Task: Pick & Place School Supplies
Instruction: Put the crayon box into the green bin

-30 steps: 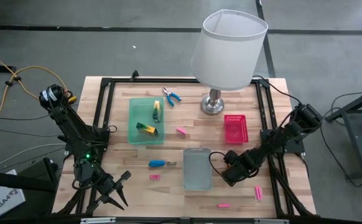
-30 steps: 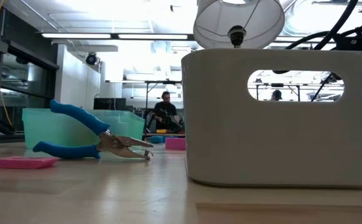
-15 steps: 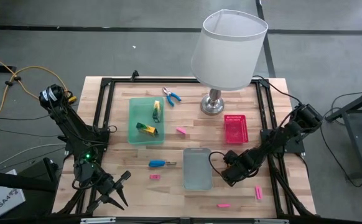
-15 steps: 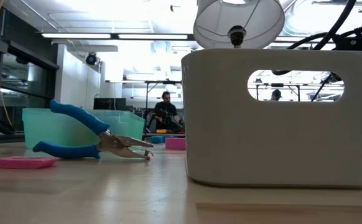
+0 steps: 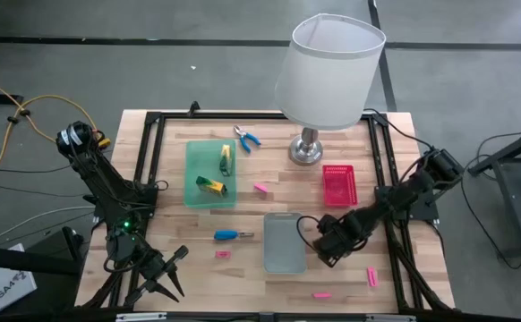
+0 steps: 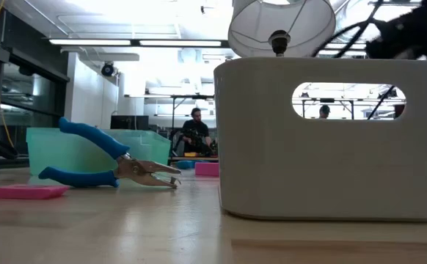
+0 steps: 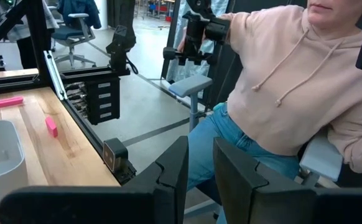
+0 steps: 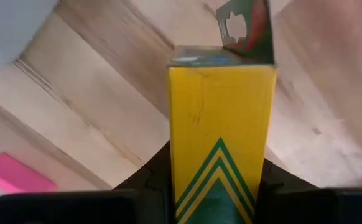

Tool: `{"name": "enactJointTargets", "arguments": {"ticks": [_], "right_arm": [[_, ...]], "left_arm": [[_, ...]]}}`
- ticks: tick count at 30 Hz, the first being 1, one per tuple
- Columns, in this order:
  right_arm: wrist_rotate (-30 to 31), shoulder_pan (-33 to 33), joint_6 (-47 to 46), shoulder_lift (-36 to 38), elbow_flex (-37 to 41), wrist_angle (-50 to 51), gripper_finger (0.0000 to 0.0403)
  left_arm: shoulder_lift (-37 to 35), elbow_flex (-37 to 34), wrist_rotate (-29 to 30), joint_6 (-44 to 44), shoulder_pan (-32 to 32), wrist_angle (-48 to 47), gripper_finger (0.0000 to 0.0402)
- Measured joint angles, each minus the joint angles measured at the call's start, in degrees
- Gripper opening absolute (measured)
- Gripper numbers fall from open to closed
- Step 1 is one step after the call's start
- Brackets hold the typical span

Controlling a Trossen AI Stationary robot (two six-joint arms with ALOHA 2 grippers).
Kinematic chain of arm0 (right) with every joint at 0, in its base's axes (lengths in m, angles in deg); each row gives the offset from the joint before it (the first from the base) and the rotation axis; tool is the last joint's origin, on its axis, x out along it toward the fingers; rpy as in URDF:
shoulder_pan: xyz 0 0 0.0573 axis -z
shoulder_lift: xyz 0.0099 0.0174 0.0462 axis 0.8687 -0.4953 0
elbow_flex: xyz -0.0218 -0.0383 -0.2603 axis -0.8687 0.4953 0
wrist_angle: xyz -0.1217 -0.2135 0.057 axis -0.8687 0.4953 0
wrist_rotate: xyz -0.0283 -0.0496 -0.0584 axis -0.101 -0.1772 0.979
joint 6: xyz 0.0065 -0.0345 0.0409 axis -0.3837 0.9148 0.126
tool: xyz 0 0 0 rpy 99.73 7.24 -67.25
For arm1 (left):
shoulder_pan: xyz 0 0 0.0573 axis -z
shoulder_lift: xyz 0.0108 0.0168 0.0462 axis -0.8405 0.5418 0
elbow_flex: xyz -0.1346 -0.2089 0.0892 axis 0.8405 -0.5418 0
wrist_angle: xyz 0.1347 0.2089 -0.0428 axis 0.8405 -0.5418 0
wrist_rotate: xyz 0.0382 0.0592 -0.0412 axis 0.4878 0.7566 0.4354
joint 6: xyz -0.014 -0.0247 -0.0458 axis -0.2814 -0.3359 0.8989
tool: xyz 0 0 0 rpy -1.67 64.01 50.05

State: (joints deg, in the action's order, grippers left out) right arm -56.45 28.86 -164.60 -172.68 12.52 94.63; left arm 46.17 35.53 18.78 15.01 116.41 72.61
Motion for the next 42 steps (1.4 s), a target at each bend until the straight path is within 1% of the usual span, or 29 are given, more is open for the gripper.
{"name": "enactJointTargets", "arguments": {"ticks": [8, 13, 20, 22, 24, 28, 32, 37, 42], "right_arm": [[2.1, 3.29, 6.84, 0.02, -9.34, 9.51, 0.0101], [4.72, 5.31, 10.88, 0.02, -15.4, 14.3, 0.0101], [9.07, 8.93, 18.73, 0.02, -21.8, 14.35, 0.0101], [9.94, 10.15, 21.26, 0.02, -22.75, 13.21, 0.0101], [10.29, 11.28, 23.72, 0.02, -23.17, 11.46, 0.0101], [10.18, 13.24, 29.03, 0.02, -23.28, 5.57, 0.0101], [9.52, 14.83, 34.12, 0.02, -23.28, -0.93, 0.0101], [8.36, 16.2, 39.36, 0.02, -23.28, -7.97, 0.0101], [7.43, 16.6, 44.07, 0.02, -23.28, -14.68, 0.0101]], "left_arm": [[0.0, 0.0, 0.0, 0.0, 0.0, 0.0, 0.0072], [0.0, 0.0, -0.02, -0.02, 0.0, -0.17, 0.0072], [0.0, 0.0, 0.0, -0.03, 0.0, -0.8, 0.0072], [0.0, 0.0, 0.0, -1.17, 0.0, -0.83, 0.0072], [0.0, 0.0, 0.0, -4.17, -0.15, -0.79, 0.0072], [0.0, 0.0, 0.43, -8.81, -1.4, -0.77, 0.0072], [0.0, 0.0, 6.19, -7.91, -4.39, -0.78, 0.0072], [0.0, 0.0, 13.28, -5.55, -9.73, -0.62, 0.0072], [0.0, 0.0, 14.08, -4.2, -15.03, 3.32, 0.0072]]}}
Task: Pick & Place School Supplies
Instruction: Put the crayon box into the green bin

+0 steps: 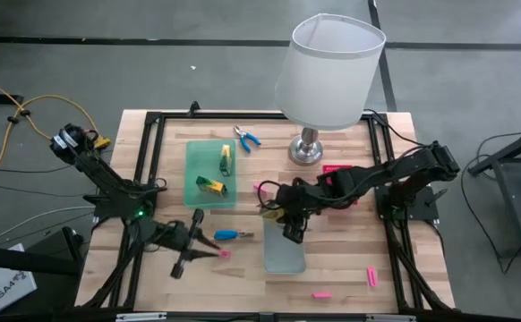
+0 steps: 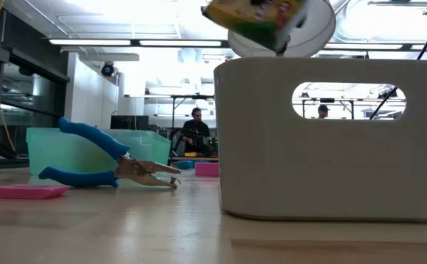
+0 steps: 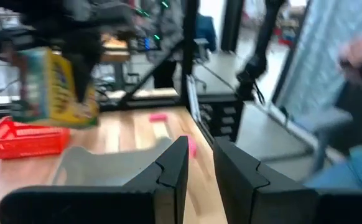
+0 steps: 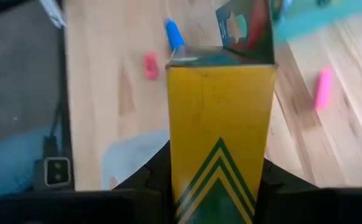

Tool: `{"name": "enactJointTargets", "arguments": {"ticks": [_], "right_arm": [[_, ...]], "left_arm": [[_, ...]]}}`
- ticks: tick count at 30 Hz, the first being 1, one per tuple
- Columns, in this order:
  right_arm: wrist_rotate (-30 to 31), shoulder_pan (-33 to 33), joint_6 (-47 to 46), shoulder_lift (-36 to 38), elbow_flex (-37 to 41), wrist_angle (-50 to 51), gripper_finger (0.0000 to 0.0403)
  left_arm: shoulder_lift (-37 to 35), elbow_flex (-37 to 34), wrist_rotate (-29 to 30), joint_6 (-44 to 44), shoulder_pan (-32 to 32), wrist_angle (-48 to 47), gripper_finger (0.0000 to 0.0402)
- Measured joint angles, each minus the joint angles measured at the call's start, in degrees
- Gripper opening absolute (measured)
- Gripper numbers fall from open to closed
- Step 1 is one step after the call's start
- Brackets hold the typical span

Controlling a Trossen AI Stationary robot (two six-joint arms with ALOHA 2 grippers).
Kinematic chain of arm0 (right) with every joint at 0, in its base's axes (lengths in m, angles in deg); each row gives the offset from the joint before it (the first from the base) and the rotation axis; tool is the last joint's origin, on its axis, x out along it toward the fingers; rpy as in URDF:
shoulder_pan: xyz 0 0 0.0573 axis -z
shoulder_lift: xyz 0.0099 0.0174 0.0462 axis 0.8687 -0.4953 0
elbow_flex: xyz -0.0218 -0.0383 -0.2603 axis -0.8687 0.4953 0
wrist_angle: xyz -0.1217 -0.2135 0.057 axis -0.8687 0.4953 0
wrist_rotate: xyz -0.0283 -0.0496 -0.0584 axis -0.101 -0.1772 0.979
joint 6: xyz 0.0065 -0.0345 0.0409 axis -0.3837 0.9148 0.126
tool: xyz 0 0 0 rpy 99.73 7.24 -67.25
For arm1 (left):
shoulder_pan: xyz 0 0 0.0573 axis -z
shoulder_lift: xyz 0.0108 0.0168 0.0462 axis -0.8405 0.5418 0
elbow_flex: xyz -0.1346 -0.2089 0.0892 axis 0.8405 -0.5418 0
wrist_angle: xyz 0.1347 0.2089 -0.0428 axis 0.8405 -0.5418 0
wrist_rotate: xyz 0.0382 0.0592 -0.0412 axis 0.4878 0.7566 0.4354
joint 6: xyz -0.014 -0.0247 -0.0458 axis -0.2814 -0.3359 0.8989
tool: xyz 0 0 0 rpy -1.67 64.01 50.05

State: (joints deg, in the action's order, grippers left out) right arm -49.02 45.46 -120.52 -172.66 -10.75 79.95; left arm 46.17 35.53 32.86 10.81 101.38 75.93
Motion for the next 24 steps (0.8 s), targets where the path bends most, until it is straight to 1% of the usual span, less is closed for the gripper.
{"name": "enactJointTargets", "arguments": {"ticks": [3, 12, 14, 18, 24], "right_arm": [[-0.07, -0.03, 3.24, 0.0, 0.0, -4.78, 0.0101], [0.22, -1.0, 14.82, 0.0, 0.0, -19.3, 0.0101], [0.55, -1.24, 16.77, 0.0, 0.0, -21.46, 0.0101], [4.21, -1.46, 20.77, 0.0, 0.0, -24.39, 0.0101], [4.76, -1.44, 22.77, 0.0, 0.0, -26.71, 0.0101]], "left_arm": [[0.0, 0.0, -0.02, 1.56, -2.48, 2.89, 0.0072], [-0.02, 0.0, -0.07, 1.4, -8.1, 9.27, 0.0072], [-0.02, 0.0, -0.03, 2.69, -8.94, 11.22, 0.0072], [-0.02, 0.0, -0.17, 5.84, -9.99, 13.73, 0.0072], [-0.02, 0.0, -0.17, 5.99, -10.08, 13.69, 0.0072]]}}
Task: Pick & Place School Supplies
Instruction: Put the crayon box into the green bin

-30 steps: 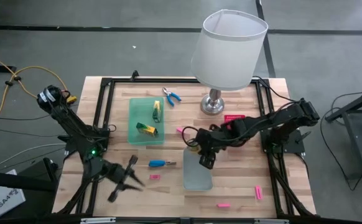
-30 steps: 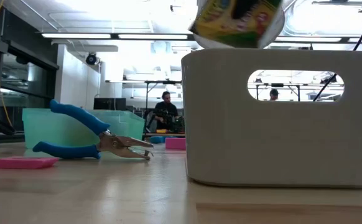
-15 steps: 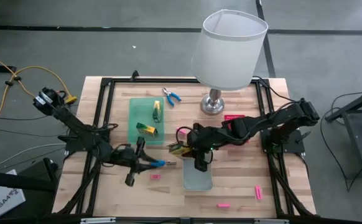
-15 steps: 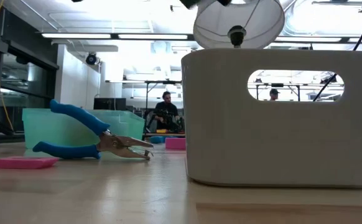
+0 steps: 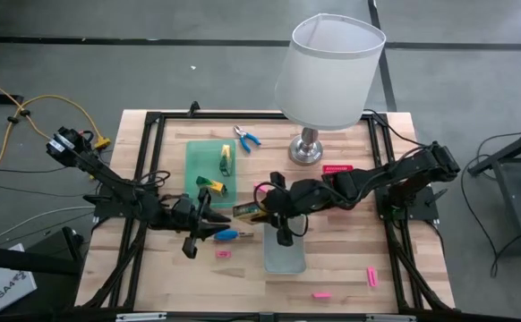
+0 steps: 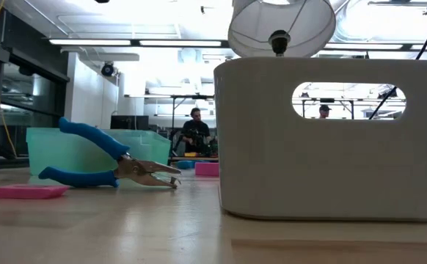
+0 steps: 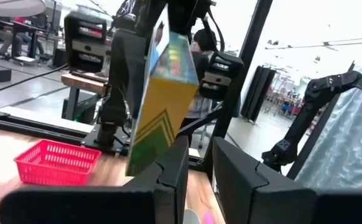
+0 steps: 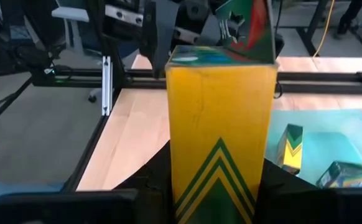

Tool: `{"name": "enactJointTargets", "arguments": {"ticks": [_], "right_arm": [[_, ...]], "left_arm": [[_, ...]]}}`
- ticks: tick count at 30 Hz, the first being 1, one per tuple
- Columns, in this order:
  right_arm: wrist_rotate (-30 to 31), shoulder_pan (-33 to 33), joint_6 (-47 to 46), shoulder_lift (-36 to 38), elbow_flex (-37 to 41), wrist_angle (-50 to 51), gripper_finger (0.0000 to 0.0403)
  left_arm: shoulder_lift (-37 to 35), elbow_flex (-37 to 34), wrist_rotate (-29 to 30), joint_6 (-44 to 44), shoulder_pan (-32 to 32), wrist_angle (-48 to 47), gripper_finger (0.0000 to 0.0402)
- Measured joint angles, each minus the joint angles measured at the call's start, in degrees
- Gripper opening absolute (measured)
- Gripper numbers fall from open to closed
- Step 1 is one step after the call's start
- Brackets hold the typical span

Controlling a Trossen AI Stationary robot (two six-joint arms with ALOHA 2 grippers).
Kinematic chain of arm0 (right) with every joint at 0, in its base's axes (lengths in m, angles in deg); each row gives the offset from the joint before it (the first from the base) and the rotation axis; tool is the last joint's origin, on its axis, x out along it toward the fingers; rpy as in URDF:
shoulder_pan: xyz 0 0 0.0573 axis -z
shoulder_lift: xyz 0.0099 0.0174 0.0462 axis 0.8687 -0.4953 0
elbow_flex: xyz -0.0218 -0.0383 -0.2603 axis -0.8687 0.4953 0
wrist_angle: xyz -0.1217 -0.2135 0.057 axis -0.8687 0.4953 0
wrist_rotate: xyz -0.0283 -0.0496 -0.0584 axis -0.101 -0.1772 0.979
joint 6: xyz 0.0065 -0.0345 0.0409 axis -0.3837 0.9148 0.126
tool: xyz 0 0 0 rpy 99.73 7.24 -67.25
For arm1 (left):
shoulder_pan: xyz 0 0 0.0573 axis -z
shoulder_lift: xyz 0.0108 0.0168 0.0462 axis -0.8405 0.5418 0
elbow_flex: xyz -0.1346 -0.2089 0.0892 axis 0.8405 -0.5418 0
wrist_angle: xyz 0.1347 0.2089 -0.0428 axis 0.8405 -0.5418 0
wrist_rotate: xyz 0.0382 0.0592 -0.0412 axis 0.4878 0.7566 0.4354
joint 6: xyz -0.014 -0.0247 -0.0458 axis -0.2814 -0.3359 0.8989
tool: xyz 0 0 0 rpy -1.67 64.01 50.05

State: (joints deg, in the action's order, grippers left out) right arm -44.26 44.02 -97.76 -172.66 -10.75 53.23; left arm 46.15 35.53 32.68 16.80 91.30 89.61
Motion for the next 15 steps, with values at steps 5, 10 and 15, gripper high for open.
{"name": "enactJointTargets", "arguments": {"ticks": [5, 10, 15], "right_arm": [[-0.04, 0.0, 0.93, 0.0, 0.0, -1.59, 0.0101], [-0.23, 0.0, 0.99, 0.0, 0.0, -2.17, 0.0101], [-0.26, 0.0, 1.72, 0.0, 0.0, -3.76, 0.0101]], "left_arm": [[-0.01, 0.0, 0.02, -0.08, 0.0, 1.07, 0.0072], [0.0, 0.0, 0.02, -3.0, 0.0, 1.06, 0.0072], [0.0, 0.0, 0.02, -8.94, -0.78, 1.07, 0.0072]]}}
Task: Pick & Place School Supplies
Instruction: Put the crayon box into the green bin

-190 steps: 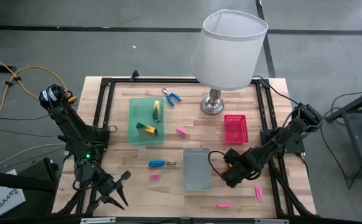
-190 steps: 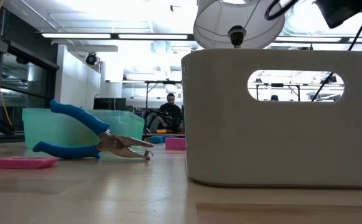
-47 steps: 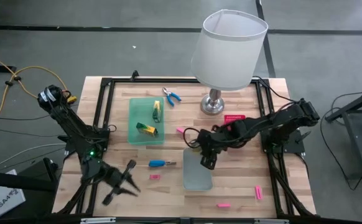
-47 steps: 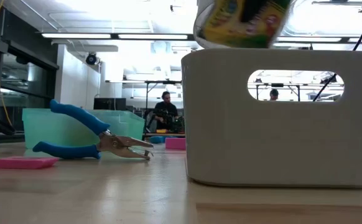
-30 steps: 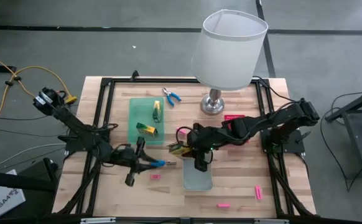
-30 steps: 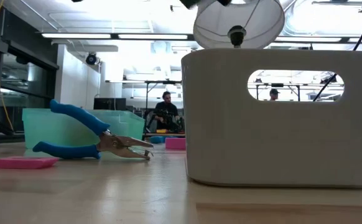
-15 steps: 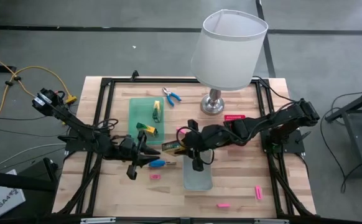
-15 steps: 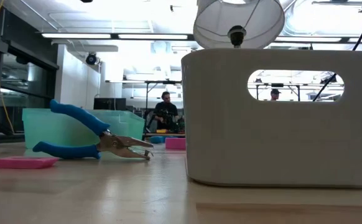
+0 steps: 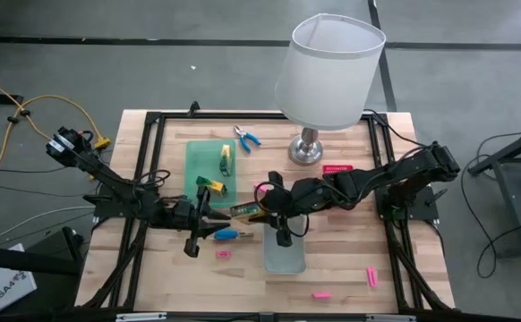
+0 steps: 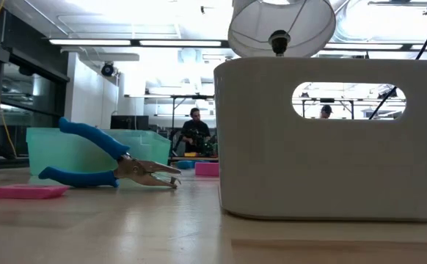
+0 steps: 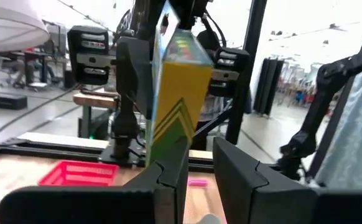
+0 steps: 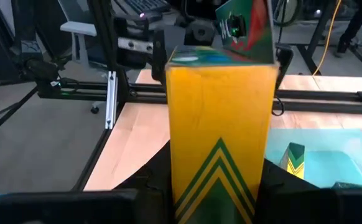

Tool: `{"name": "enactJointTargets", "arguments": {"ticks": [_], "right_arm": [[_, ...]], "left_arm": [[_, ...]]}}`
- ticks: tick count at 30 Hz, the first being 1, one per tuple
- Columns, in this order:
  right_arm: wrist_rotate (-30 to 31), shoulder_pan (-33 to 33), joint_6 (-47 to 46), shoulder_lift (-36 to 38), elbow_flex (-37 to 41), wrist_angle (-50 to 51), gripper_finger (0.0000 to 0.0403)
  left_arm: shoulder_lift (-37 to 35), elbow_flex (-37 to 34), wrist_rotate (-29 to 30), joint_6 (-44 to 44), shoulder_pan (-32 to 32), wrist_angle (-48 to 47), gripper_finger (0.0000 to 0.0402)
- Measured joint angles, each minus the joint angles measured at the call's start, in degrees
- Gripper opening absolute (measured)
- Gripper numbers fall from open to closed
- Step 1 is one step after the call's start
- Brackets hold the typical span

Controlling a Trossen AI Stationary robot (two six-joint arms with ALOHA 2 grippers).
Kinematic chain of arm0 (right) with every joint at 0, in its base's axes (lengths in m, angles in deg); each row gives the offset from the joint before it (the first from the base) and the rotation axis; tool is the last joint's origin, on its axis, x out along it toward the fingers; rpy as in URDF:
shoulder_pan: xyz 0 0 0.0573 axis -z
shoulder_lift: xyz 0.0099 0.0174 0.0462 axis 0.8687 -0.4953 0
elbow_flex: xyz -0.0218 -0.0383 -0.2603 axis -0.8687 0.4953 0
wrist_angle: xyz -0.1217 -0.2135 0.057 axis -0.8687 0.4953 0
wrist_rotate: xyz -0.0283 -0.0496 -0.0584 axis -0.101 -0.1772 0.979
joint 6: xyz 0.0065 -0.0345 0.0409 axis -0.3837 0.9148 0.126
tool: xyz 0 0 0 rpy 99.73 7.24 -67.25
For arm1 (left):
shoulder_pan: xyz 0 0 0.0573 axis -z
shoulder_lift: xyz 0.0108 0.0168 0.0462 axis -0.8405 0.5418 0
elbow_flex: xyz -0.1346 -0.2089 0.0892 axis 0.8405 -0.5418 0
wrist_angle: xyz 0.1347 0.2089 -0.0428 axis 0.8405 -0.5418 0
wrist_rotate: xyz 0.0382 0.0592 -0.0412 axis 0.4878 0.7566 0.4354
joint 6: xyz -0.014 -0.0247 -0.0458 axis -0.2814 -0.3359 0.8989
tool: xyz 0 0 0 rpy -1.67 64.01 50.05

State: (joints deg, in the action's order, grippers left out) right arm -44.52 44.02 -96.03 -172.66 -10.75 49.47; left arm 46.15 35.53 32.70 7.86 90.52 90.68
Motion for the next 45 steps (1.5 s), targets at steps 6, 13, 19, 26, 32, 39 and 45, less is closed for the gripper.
{"name": "enactJointTargets", "arguments": {"ticks": [6, 13, 19, 26, 32, 39, 45], "right_arm": [[0.08, 0.0, 0.51, 0.0, 0.0, -0.98, 0.0101], [1.34, 0.0, 0.61, 0.0, 0.0, -1.29, 0.0101], [1.73, 0.0, 0.74, 0.0, 0.0, -1.28, 0.0101], [1.73, 0.07, 0.74, 0.0, 0.0, -1.3, 0.0101], [1.73, 0.22, 2.08, 0.0, 0.0, -2.89, 0.0101], [1.53, 1.05, 2.22, -0.01, 0.0, -3.44, 0.0101], [0.05, 2.3, 2.42, -2.63, 0.06, -5.69, 0.0101]], "left_arm": [[0.0, 0.0, 0.14, -1.14, -2.1, 0.01, 0.0072], [0.0, 0.0, -2.93, -2.31, -2.89, 0.28, 0.008], [0.0, 0.0, -2.99, -3.19, -2.89, 0.3, 0.0136], [0.0, 0.0, -3.06, -5.27, -2.91, 3.28, 0.0178], [0.0, 0.0, -3.08, -6.29, -4.51, 4.2, 0.0179], [0.0, 0.0, -10.05, -3.71, -7.86, 5.76, 0.0179], [0.25, 0.0, -11.92, -3.12, -10.17, 6.55, 0.018]]}}
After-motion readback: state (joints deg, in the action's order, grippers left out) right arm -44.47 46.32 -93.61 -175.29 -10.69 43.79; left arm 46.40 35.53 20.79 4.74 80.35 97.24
